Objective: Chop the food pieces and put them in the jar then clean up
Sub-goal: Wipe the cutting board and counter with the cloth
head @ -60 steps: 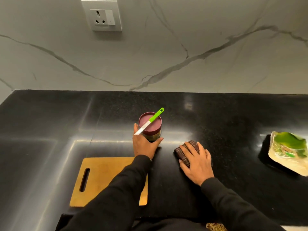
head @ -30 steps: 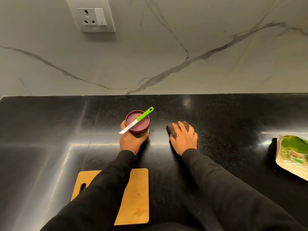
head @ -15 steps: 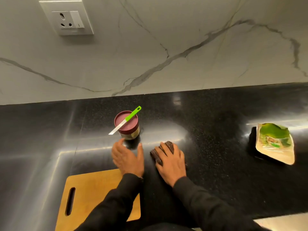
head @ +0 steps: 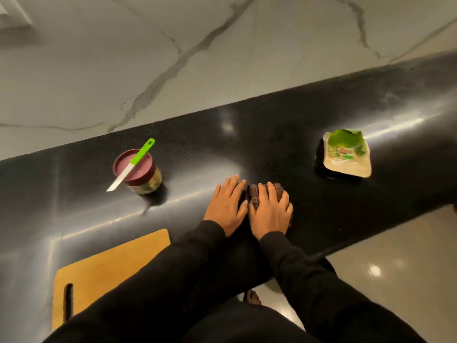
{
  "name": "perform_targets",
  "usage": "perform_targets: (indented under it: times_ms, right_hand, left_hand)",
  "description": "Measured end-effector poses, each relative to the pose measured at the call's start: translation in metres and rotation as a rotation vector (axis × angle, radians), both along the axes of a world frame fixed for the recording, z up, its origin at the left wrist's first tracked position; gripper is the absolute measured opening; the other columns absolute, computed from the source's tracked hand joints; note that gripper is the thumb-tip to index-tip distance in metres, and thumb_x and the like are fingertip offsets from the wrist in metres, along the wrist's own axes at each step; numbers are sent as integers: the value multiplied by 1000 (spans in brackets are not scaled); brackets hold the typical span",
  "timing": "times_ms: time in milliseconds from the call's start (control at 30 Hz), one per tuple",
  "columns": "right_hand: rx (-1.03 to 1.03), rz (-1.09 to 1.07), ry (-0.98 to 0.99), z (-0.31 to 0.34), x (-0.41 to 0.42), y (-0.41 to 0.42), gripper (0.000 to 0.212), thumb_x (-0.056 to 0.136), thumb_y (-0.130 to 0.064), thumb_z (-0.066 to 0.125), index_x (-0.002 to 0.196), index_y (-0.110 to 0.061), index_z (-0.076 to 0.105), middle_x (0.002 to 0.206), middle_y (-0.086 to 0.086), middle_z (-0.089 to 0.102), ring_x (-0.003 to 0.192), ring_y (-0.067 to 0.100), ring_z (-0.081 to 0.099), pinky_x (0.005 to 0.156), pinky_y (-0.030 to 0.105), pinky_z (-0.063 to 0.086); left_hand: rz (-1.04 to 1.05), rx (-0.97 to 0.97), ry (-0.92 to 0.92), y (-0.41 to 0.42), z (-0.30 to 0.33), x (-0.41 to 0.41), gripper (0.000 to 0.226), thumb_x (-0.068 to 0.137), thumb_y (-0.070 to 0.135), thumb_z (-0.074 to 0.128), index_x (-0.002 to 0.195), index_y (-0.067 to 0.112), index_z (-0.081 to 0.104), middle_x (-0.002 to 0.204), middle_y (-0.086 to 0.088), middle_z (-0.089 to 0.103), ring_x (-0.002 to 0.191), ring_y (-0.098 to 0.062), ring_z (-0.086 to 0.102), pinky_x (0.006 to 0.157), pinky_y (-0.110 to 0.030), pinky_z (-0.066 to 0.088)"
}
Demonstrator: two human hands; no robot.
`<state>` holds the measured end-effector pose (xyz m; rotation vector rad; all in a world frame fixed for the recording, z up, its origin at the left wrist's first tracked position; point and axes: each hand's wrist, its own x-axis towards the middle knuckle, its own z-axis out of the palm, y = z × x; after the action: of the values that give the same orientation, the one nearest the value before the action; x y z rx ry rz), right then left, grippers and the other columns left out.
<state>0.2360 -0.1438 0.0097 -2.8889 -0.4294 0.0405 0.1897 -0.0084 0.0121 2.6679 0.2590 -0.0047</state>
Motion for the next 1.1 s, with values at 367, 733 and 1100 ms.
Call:
perform_targets:
  times_ms: [367,733,1100]
  right_hand:
    - [70,-535,130,-7,-52,-161,56,92,-41,60,145,-34,41,154,-3,36,134,37,35,105,56,37]
    - [806,-341,-63,45,-5,-98,37,96,-44,50,131,-33,54,122,-7,64,109,11,61,95,47,53]
    - [255,442,386,41,-10,43,70,91,-44,61,154,-37,31,166,-12,9,147,25,11,117,47,27]
  left_hand:
    - [-396,-70,-35,-108,6,14,59,105,42,34,159,21,19,167,3,12,154,-11,0,125,-35,-3]
    - [145,-619,-86,-70,26,-3,42,99,55,41,123,30,64,121,13,67,115,-2,58,100,-29,46]
    - [758,-1593,-28,3,33,-14,28,104,34,48,113,17,70,107,-6,76,104,-20,69,93,-36,53]
